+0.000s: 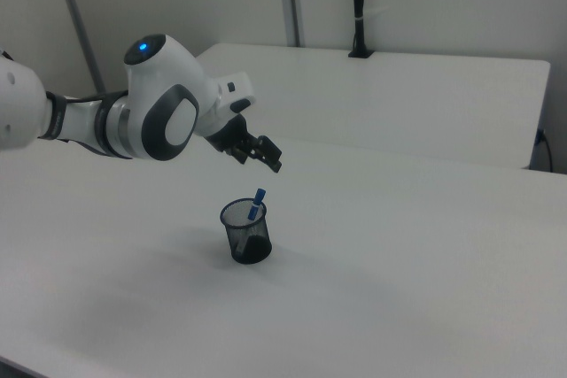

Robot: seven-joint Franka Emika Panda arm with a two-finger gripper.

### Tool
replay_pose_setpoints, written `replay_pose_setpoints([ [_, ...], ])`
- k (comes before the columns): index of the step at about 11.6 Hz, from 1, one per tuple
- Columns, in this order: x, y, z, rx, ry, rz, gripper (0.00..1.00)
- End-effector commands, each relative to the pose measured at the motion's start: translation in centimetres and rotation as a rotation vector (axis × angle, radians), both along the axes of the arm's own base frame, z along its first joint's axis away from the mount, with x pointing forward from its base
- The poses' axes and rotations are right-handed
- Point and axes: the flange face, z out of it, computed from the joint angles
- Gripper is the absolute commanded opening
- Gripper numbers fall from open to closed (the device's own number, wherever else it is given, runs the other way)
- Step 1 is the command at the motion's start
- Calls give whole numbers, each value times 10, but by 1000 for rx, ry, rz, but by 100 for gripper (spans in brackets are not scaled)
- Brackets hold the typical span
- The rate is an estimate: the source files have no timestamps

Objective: Insert the marker

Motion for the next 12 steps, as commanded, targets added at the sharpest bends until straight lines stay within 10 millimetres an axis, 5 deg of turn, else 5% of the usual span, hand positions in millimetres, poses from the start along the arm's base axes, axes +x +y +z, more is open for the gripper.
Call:
replay_pose_setpoints([
  [1, 6, 30, 32, -2, 93, 3, 100],
  [4, 6, 94, 68, -3, 247, 68, 100],
  [6, -5, 117, 99, -18, 378, 81, 100],
  [12, -35, 121, 157, 17, 542, 58, 100],
])
